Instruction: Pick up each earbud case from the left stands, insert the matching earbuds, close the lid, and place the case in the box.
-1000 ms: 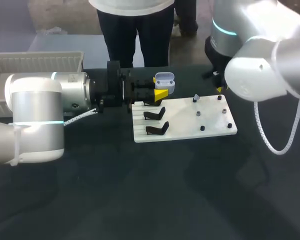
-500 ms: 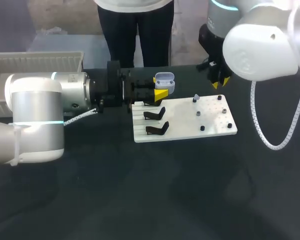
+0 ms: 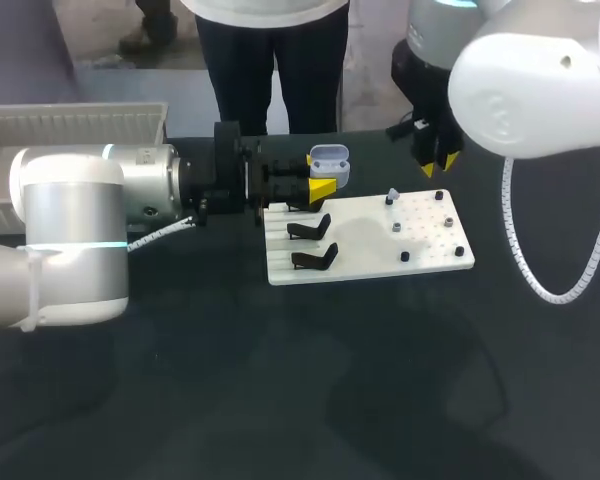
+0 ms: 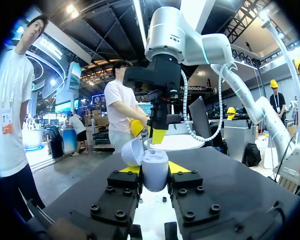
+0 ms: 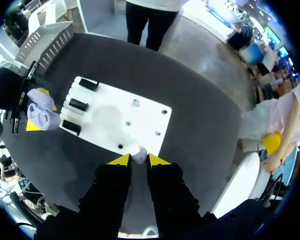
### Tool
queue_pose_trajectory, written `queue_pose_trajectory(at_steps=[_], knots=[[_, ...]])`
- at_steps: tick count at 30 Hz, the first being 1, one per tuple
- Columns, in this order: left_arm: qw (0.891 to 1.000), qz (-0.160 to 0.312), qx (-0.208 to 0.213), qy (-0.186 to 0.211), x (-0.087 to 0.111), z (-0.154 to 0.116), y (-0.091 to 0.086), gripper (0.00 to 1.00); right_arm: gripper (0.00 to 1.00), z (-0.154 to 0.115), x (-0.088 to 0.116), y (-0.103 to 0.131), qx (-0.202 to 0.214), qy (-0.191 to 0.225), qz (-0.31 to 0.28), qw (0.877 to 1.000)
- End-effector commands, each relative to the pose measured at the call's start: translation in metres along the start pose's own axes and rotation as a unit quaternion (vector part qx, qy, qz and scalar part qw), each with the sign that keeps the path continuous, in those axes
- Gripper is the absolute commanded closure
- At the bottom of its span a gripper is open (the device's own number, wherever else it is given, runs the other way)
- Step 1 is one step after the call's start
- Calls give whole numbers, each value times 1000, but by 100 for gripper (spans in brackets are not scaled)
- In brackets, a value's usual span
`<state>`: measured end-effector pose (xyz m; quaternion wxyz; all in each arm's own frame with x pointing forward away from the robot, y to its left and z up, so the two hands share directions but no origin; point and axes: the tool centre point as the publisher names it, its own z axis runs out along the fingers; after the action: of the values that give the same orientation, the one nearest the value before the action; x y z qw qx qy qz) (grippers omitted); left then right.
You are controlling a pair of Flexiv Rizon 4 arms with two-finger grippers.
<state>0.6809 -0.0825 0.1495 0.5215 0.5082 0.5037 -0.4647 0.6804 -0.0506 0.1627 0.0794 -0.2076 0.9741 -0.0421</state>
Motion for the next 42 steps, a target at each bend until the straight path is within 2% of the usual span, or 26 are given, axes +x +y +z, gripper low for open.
queue_pose_trajectory(at_steps=[1, 3, 4, 5, 6, 9, 14, 18, 23, 26, 28, 42], knots=[[1000, 2, -3, -3, 1, 0, -1, 100, 100, 0, 1, 0, 0, -2, 0, 1000], [1000, 2, -3, -3, 1, 0, -1, 100, 100, -5, 0, 8, 31, 7, 87, 996], [1000, 2, -3, -3, 1, 0, -1, 100, 100, -8, -1, 11, 6, 21, 144, 989], [1000, 2, -3, -3, 1, 0, -1, 100, 100, -13, 0, 13, 25, 18, 179, 983], [1000, 2, -3, -3, 1, 0, -1, 100, 100, -16, 2, 17, 23, 17, 210, 977], [1000, 2, -3, -3, 1, 0, -1, 100, 100, -25, 5, 26, 49, 20, 275, 960], [1000, 2, -3, -3, 1, 0, -1, 100, 100, -35, 8, 36, 50, 25, 361, 931], [1000, 2, -3, -3, 1, 0, -1, 100, 100, -47, 10, 49, 36, 26, 388, 921], [1000, 2, -3, -3, 1, 0, -1, 100, 100, -58, 12, 67, 47, 22, 417, 908], [1000, 2, -3, -3, 1, 0, -1, 100, 100, -63, 11, 78, 40, 19, 441, 896], [1000, 2, -3, -3, 1, 0, -1, 100, 100, -66, 11, 83, 15, 13, 455, 890], [1000, 2, -3, -3, 1, 0, -1, 100, 100, -66, 11, 83, 15, 13, 455, 890]])
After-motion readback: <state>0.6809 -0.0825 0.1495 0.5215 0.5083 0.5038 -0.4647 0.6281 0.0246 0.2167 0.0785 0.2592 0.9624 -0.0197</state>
